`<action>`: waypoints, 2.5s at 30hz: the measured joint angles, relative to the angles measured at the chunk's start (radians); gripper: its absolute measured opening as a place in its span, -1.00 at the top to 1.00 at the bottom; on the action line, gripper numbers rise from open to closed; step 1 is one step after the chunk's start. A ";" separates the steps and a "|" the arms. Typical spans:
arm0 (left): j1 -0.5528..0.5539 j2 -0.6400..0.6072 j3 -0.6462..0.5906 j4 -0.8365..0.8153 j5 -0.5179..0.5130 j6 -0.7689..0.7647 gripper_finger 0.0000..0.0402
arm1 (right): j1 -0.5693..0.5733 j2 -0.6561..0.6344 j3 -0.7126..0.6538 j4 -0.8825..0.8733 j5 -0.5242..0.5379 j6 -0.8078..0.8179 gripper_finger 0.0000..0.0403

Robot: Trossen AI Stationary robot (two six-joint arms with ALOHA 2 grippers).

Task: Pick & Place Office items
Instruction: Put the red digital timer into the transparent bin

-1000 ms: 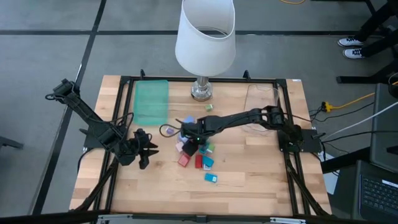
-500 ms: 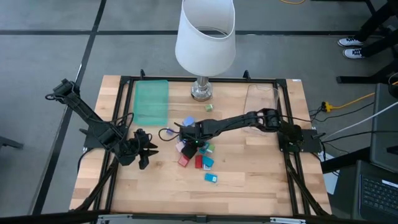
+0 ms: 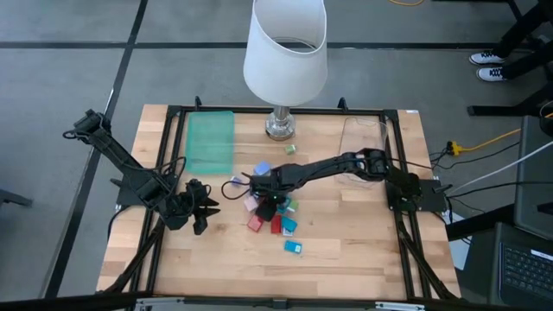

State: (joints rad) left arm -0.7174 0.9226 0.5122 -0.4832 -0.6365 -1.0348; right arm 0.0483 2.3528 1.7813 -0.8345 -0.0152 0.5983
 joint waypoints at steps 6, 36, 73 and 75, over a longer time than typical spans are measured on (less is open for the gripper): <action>0.000 0.000 0.000 0.000 0.000 0.000 0.44 | -0.002 0.000 0.000 -0.001 -0.004 0.004 0.28; 0.000 0.000 0.000 0.019 -0.133 -0.002 0.44 | 0.043 -0.186 0.529 -0.749 0.202 0.090 0.28; 0.000 0.000 0.000 0.046 -0.123 -0.123 0.44 | -0.403 -1.168 -0.932 -0.279 0.338 0.313 -0.09; 0.000 0.000 0.000 0.046 -0.127 -0.134 0.44 | -0.413 -1.168 -0.938 -0.271 0.336 0.310 -0.27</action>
State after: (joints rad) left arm -0.7170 0.9230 0.5125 -0.4372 -0.7639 -1.1688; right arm -0.3643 1.1843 0.8433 -1.1051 0.3207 0.9085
